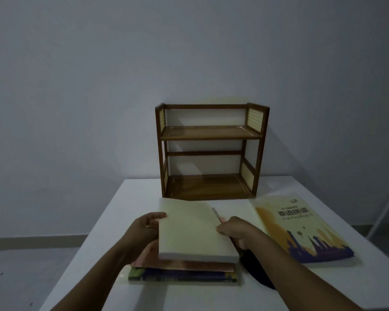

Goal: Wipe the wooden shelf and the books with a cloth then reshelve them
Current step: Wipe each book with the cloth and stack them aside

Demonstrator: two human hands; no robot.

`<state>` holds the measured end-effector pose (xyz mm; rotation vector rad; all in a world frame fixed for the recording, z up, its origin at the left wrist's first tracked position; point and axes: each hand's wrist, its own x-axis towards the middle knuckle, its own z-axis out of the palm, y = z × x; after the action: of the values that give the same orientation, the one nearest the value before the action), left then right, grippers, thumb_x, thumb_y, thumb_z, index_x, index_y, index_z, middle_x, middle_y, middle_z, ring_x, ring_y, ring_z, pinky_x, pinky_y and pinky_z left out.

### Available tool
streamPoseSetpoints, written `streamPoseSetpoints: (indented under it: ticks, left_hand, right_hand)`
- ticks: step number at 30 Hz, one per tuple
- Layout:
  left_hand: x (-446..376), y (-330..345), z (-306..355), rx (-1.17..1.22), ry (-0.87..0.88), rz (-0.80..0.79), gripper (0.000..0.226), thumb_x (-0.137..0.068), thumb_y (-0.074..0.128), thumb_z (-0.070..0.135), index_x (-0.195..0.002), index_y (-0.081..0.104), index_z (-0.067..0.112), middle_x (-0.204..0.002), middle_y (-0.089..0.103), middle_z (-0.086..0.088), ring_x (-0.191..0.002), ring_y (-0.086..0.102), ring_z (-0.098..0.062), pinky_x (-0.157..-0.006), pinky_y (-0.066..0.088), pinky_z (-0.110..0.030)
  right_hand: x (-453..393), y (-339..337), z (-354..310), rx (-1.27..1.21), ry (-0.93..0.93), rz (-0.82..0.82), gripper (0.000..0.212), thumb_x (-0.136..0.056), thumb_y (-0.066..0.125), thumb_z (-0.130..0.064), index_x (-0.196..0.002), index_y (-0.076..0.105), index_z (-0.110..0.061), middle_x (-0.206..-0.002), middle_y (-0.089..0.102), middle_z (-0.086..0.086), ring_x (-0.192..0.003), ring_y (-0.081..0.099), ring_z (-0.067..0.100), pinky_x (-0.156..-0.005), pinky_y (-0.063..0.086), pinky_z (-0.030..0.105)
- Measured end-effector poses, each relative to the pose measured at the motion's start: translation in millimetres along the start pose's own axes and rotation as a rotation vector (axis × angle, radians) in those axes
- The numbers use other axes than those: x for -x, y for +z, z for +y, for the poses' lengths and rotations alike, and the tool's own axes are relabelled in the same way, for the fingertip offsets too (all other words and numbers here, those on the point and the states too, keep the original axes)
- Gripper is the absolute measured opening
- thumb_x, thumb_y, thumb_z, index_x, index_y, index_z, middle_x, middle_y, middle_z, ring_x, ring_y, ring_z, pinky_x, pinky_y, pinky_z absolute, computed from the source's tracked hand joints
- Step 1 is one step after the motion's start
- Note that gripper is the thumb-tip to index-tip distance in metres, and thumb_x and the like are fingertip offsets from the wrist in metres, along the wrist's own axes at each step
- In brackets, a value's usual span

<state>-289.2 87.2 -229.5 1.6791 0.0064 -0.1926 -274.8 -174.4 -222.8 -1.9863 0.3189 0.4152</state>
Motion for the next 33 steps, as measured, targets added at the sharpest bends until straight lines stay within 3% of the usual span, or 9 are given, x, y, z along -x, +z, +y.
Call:
streamPoseSetpoints:
  ticks: [3,6,10,16,21,24,29,31,33]
  left_hand:
    - [0,-3,1,-0.100,0.234,0.093,0.035,-0.083,0.069,0.001,-0.111,0.066,0.022,-0.112,0.058,-0.002,-0.102,0.061,-0.021,-0.076,0.060,-0.037]
    - [-12,1,14,-0.422,0.452,0.344,0.017,-0.082,0.072,0.014,-0.099,0.070,0.016,-0.099,0.055,-0.004,-0.094,0.058,-0.022,-0.079,0.055,-0.040]
    - [-17,22,57,-0.227,0.613,0.391,0.013,-0.088,0.065,0.018,-0.100,0.069,0.022,-0.101,0.059,0.003,-0.096,0.058,-0.012,-0.080,0.051,-0.030]
    - [-23,46,75,-0.042,0.591,0.340,0.013,-0.091,0.062,0.023,-0.100,0.071,0.025,-0.100,0.060,-0.001,-0.094,0.064,-0.018,-0.077,0.057,-0.036]
    - [-24,54,54,0.050,0.498,0.337,0.013,-0.092,0.060,0.021,-0.091,0.068,0.032,-0.103,0.065,-0.005,-0.093,0.066,-0.022,-0.079,0.058,-0.042]
    - [-28,48,36,-0.085,0.517,0.364,0.016,-0.093,0.059,0.024,-0.103,0.065,0.035,-0.109,0.068,0.001,-0.095,0.066,-0.016,-0.076,0.057,-0.034]
    - [-28,64,39,-0.285,0.640,0.516,0.041,-0.091,0.061,0.014,-0.125,0.055,0.035,-0.102,0.065,0.011,-0.088,0.064,-0.008,-0.071,0.054,-0.018]
    - [-33,79,63,-0.244,0.653,0.483,0.042,-0.092,0.060,0.014,-0.127,0.052,0.037,-0.095,0.062,0.018,-0.082,0.059,0.005,-0.061,0.047,-0.003]
    - [-51,101,84,-0.242,0.586,0.367,0.035,-0.093,0.059,0.018,-0.123,0.053,0.035,-0.089,0.063,0.017,-0.078,0.061,0.005,-0.058,0.050,-0.007]
  right_hand:
    - [-3,-9,-8,-0.123,-0.078,0.045,0.036,-0.092,0.061,-0.018,-0.125,0.053,-0.003,-0.119,0.057,0.015,-0.108,0.057,0.030,-0.090,0.051,0.040]
    - [5,-31,-31,-0.421,-0.203,0.041,0.016,-0.095,0.057,-0.020,-0.105,0.065,-0.009,-0.105,0.064,0.015,-0.091,0.060,0.026,-0.072,0.051,0.036]
    - [23,-65,-53,-0.857,-0.517,-0.050,0.023,-0.098,0.044,-0.006,-0.114,0.062,-0.004,-0.087,0.065,0.010,-0.072,0.063,0.018,-0.065,0.051,0.029]
    - [27,-70,-40,-0.278,-0.688,0.362,0.026,-0.091,0.063,-0.009,-0.114,0.061,-0.020,-0.096,0.062,-0.006,-0.087,0.060,0.006,-0.061,0.048,0.009]
    - [2,-48,-5,-0.289,-0.624,0.360,0.031,-0.091,0.065,-0.014,-0.121,0.062,-0.019,-0.110,0.069,-0.006,-0.100,0.066,0.008,-0.076,0.054,0.019]
    - [-11,-31,11,-0.259,-0.571,0.368,0.036,-0.091,0.064,-0.019,-0.127,0.060,-0.020,-0.112,0.070,-0.006,-0.099,0.068,0.010,-0.078,0.058,0.027]
    - [-12,-28,6,-0.318,-0.605,0.529,0.029,-0.092,0.062,-0.010,-0.096,0.067,-0.038,-0.087,0.072,-0.019,-0.084,0.070,0.005,-0.075,0.059,0.027]
    - [-8,-44,-4,-0.338,-0.612,0.640,0.027,-0.092,0.061,-0.008,-0.109,0.068,-0.028,-0.087,0.068,-0.019,-0.082,0.066,0.006,-0.075,0.056,0.028]
    - [-3,-76,-9,-0.277,-0.566,0.745,0.031,-0.093,0.060,-0.012,-0.124,0.064,-0.016,-0.093,0.066,-0.009,-0.086,0.063,0.013,-0.077,0.052,0.029]
